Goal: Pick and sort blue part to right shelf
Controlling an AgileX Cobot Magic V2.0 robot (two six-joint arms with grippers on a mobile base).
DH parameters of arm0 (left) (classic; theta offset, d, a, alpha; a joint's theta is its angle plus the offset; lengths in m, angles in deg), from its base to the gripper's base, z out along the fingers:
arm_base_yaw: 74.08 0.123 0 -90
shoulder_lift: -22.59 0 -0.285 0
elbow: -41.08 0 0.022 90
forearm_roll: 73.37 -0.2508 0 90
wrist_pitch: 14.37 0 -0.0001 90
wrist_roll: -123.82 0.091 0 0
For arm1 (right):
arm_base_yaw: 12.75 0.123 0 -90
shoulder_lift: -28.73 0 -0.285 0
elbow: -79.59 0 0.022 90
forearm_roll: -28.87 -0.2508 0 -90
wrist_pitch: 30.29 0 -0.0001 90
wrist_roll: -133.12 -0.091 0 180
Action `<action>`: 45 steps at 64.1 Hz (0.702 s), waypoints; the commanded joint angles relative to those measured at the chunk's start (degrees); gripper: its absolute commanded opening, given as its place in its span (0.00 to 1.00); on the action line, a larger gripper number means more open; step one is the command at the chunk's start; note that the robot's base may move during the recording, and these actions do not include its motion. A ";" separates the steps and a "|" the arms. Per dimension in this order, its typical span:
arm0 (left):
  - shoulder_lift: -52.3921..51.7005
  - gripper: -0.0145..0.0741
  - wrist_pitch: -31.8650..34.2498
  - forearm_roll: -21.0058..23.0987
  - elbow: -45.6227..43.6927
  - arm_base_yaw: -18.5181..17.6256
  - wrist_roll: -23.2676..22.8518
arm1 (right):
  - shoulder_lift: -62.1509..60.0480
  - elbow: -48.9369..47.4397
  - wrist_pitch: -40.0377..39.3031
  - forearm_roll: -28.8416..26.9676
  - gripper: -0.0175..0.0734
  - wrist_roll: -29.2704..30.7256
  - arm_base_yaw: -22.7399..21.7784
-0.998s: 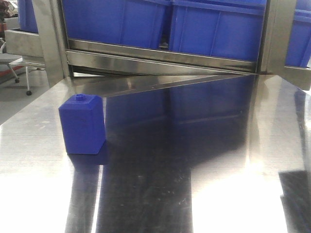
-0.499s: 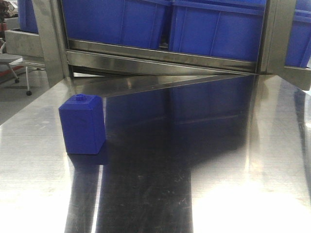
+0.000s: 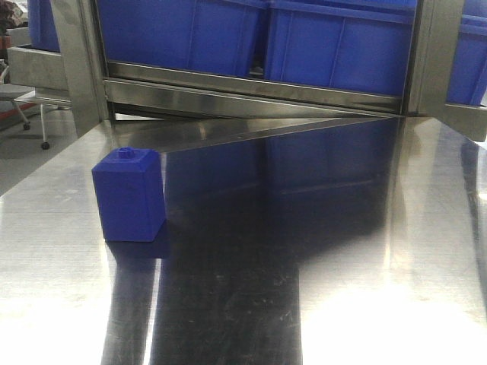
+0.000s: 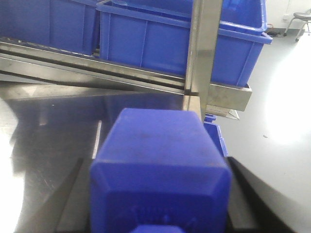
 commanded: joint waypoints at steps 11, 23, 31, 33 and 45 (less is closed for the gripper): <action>-1.34 0.32 5.32 0.12 1.37 -0.09 -0.32 | 0.50 -1.55 -4.82 -0.09 0.64 0.48 -0.36; -1.34 0.32 5.32 0.12 1.37 -0.09 -0.32 | 0.50 -1.55 -4.82 -0.09 0.64 0.48 -0.36; -1.34 0.32 5.32 0.12 1.37 -0.09 -0.32 | 0.50 -1.55 -4.82 -0.09 0.64 0.48 -0.36; -1.34 0.32 5.32 0.12 1.37 -0.09 -0.32 | 0.50 -1.55 -4.82 -0.09 0.64 0.48 -0.36; -1.34 0.32 5.32 0.12 1.37 -0.09 -0.32 | 0.50 -1.55 -4.82 -0.09 0.64 0.48 -0.36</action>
